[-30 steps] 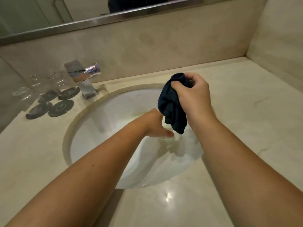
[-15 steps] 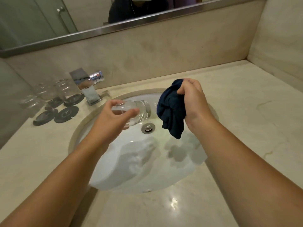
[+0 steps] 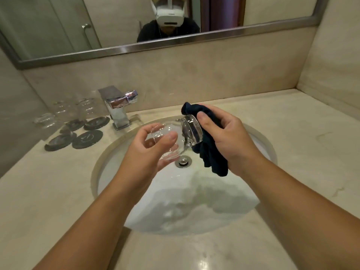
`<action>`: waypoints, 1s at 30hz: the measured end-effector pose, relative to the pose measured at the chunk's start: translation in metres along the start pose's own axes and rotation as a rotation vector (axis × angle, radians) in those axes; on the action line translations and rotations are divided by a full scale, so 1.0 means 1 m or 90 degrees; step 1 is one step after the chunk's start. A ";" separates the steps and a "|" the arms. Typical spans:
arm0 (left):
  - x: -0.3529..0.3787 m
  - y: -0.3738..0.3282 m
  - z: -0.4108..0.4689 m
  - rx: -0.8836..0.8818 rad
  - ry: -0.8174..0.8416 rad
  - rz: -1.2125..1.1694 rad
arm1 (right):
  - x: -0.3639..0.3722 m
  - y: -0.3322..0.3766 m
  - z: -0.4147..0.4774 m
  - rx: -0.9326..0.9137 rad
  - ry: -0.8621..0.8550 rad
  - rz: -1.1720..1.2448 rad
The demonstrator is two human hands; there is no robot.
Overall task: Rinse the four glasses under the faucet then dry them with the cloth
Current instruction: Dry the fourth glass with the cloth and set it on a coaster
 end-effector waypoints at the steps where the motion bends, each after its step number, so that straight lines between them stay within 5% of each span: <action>1: 0.000 -0.001 0.000 0.002 -0.003 -0.001 | 0.004 -0.004 -0.001 0.025 0.012 0.021; 5: -0.002 0.001 0.002 0.002 0.016 0.020 | 0.013 -0.010 -0.005 0.062 0.025 0.059; 10: 0.006 0.012 0.004 0.007 0.092 0.302 | -0.001 0.011 -0.009 -0.059 -0.042 -0.155; 16: 0.012 0.019 0.004 0.068 0.153 0.484 | 0.010 0.021 -0.011 -0.110 0.022 -0.274; 30: -0.013 0.002 0.011 0.113 -0.029 0.424 | 0.021 0.015 -0.011 -0.069 0.060 -0.277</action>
Point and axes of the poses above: each hand's wrist, its own z-axis towards the middle knuckle, its own x-axis out of the palm, y = z × x, the point moved 10 cm from there along z, towards the middle knuckle, and after that the axes turned 10 degrees about z, right-handed, at the moved point
